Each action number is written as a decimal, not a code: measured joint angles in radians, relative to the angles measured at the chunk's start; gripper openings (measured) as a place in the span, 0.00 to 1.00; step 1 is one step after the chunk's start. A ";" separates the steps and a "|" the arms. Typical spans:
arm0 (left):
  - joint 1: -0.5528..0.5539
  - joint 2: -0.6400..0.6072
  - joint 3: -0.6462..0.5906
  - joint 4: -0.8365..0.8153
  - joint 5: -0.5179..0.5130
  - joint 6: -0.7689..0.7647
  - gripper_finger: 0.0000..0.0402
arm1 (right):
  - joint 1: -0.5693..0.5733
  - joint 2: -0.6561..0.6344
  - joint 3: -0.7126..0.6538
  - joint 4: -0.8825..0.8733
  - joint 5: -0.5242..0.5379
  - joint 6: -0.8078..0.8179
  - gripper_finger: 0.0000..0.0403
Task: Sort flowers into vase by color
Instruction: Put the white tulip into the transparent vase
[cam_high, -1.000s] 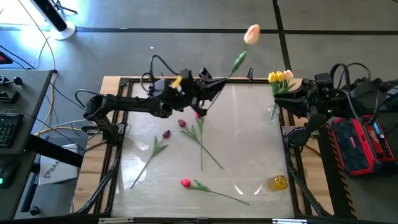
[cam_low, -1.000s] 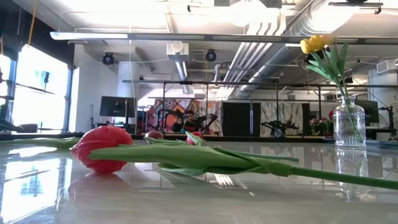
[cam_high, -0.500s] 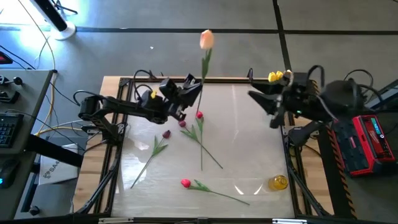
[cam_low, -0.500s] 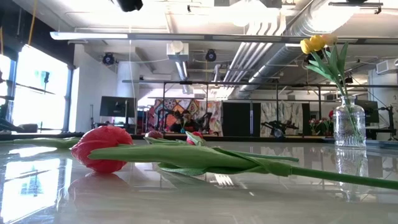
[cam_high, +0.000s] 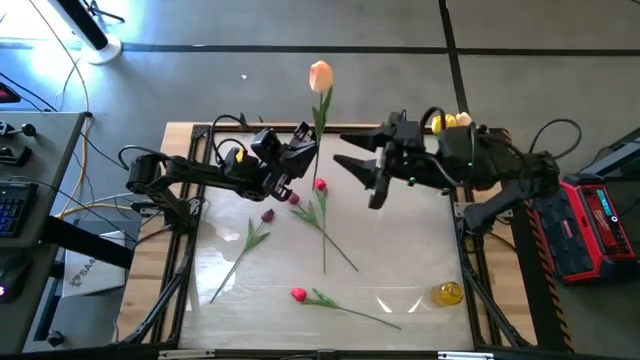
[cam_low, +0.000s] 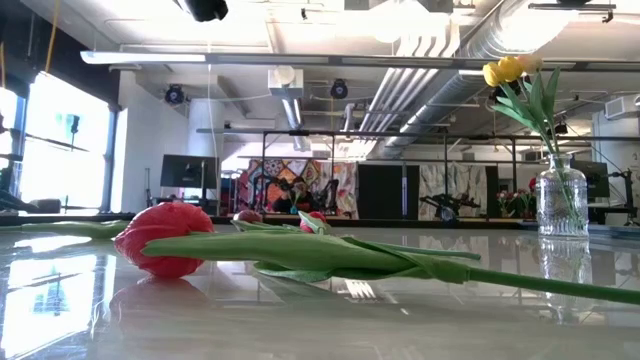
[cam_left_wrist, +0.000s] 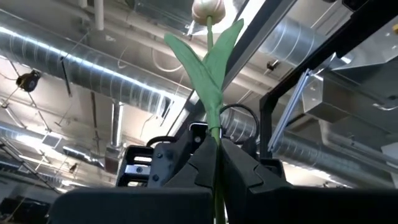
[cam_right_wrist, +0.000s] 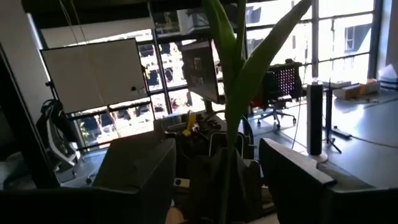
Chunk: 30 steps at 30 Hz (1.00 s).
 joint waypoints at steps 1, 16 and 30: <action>0.000 0.000 0.000 0.002 0.000 0.000 0.00 | -0.007 0.008 0.000 0.014 -0.006 -0.005 0.55; 0.002 0.000 0.000 -0.010 0.000 0.010 0.00 | -0.120 0.067 0.001 0.073 -0.173 0.055 0.55; 0.002 0.000 0.000 -0.044 0.002 0.002 0.00 | -0.145 0.088 0.000 0.101 -0.173 0.056 0.30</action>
